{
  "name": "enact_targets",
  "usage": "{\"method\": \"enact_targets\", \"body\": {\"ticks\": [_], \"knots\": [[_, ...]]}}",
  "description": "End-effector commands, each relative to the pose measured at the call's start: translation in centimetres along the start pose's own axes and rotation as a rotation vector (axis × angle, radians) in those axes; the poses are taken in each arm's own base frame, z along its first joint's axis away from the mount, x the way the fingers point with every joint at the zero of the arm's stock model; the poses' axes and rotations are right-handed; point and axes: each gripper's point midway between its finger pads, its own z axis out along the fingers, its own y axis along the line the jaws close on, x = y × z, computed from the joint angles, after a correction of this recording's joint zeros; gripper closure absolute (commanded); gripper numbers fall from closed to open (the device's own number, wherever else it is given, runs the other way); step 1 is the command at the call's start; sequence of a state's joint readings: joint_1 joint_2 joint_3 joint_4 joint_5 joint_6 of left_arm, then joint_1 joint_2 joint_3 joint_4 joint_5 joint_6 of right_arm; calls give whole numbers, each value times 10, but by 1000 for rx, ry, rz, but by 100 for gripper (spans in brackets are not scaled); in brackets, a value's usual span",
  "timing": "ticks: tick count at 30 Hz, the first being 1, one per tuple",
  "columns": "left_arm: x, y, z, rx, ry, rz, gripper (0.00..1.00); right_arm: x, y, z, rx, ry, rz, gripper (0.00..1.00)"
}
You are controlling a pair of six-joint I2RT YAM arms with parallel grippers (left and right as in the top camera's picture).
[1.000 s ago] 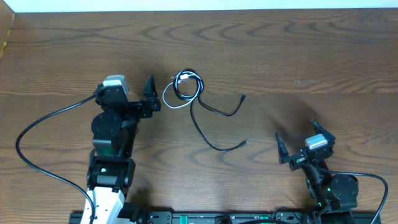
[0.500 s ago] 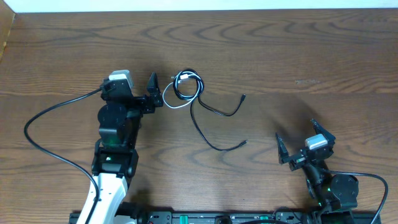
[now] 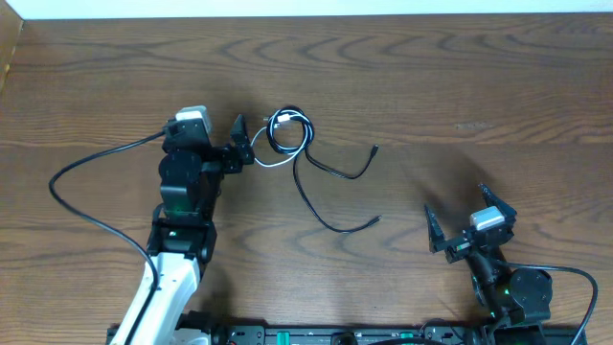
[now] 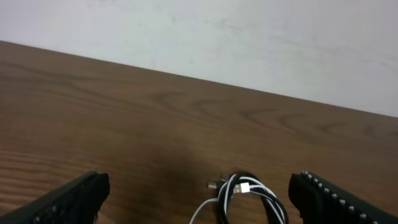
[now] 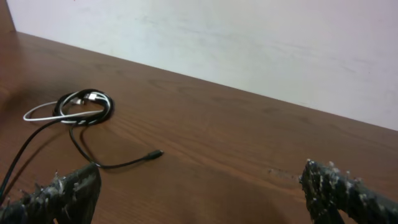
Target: Untangle cables
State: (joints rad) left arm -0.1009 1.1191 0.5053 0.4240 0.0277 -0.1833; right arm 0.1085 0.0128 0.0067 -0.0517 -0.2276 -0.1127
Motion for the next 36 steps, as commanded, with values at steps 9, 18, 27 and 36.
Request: {"method": "enact_targets", "body": {"ticks": [9,18,27,36], "knots": [[14,2,24,1,21,10,2,2,-2,0,14,8,13,1],[14,2,24,0,22,10,2,2,-2,0,14,8,13,1],[16,3,24,-1,28,10,2,2,-2,0,14,8,13,1],[50,11,20,-36,166,14,2,2,-2,0,14,8,13,1]]}}
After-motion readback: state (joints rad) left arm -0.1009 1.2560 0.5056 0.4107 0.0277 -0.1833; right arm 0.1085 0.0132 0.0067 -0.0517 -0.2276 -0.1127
